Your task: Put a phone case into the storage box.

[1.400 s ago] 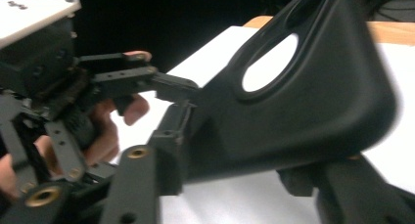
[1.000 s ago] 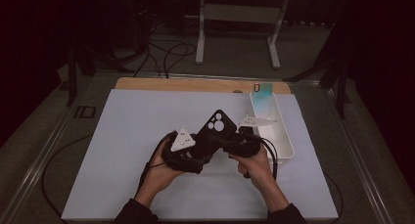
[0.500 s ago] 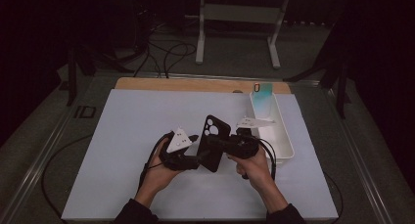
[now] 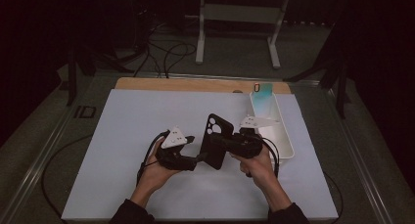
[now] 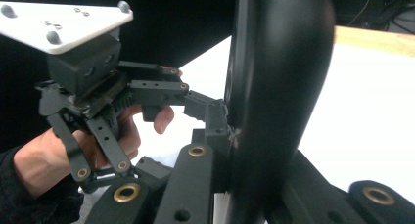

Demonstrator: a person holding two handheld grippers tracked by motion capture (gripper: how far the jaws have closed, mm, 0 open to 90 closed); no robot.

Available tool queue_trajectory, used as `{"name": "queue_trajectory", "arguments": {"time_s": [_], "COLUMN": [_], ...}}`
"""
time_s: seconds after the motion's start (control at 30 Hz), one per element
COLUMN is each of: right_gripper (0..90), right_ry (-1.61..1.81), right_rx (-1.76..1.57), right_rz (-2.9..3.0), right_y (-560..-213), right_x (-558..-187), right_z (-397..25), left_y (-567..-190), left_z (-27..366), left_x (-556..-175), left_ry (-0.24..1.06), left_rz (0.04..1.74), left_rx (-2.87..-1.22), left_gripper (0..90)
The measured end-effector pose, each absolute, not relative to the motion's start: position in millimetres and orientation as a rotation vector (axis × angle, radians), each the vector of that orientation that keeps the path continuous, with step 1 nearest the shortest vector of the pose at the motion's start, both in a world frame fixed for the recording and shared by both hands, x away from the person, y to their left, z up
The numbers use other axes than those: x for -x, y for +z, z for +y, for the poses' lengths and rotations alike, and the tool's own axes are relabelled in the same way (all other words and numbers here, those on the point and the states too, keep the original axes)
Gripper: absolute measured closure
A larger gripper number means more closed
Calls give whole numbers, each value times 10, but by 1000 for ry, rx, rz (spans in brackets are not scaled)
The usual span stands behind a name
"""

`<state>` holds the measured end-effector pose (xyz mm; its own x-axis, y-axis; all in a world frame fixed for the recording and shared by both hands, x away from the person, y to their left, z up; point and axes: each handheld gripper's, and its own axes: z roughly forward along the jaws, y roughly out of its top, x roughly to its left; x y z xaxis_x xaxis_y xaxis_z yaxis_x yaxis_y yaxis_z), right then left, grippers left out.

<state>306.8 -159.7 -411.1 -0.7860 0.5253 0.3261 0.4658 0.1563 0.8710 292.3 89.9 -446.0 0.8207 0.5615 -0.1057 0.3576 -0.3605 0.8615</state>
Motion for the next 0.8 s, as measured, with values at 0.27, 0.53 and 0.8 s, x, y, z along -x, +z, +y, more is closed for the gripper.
{"name": "queue_trajectory", "arguments": {"time_s": [0.27, 0.53, 0.8], "right_gripper": [855, 855, 853], "right_ry": [1781, 1827, 1883], "right_rx": [-959, -880, -803], "right_rz": [2338, 2354, 2369], "right_y": [-4045, -3999, -3962], "right_x": [-3051, -3014, -2985], "right_z": [-1658, -1630, -1581], "left_y": [-4507, -4537, -4551], "left_z": [900, 860, 837], "left_x": [-2926, -2918, -2903], "left_ry": [171, 84, 40], "left_rz": [651, 600, 561], "left_rx": [-1997, -2000, -1999], "left_gripper": [161, 152, 197]}}
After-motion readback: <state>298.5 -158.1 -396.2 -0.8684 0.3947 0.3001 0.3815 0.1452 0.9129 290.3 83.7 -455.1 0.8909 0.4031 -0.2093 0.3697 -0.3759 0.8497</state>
